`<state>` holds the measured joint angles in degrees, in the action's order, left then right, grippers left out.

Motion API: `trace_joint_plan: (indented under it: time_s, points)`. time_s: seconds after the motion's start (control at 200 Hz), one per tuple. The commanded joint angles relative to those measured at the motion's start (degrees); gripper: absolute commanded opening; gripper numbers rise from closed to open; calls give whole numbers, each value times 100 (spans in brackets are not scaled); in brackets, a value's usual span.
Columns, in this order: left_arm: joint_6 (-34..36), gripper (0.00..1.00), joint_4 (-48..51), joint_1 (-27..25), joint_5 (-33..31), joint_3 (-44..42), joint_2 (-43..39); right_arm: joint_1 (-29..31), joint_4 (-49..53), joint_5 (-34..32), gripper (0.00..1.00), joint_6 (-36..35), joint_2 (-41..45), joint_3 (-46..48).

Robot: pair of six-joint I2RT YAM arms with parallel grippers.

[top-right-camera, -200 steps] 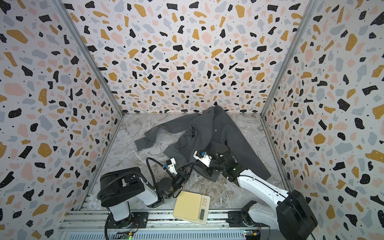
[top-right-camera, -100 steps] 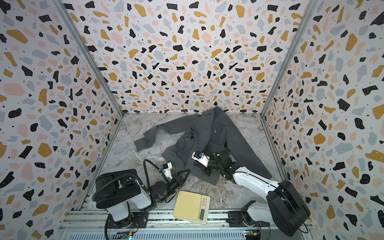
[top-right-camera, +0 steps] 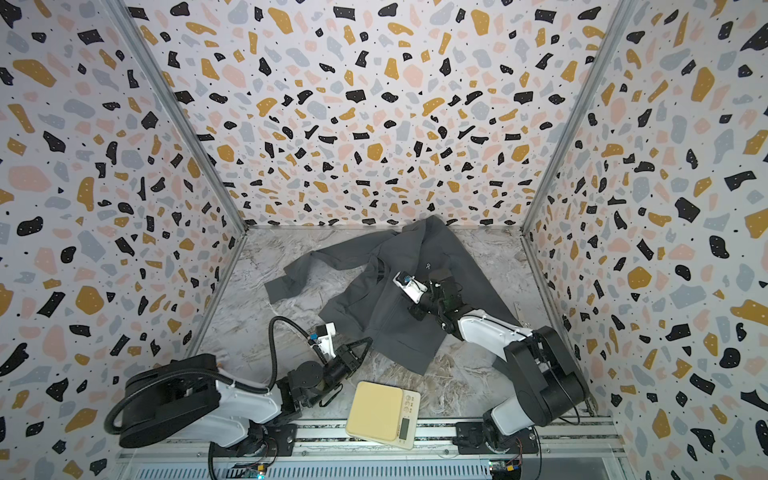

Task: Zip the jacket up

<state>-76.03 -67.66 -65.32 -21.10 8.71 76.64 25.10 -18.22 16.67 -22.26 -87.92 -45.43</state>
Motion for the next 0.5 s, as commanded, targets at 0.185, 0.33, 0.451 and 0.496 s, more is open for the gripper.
trace_joint_plan:
  time_s: [0.185,0.33,0.451,0.496]
  points:
    - [540,0,2253,-60,-738,26,-1430,-1057,-582,-1296,0,-226,-1396,-1738]
    - [344,0,2790,-61,-920,-74,-1752,-1350,-657,-1412,0,-244,-2142,-2580]
    - [185,0,3444,-60,-1167,-115,-2170,-1467,-507,-1402,0,-459,-2718,-3262]
    - [176,0,3697,-60,-1263,-99,-2347,-1494,-481,-1428,0,-515,-2909,-3495]
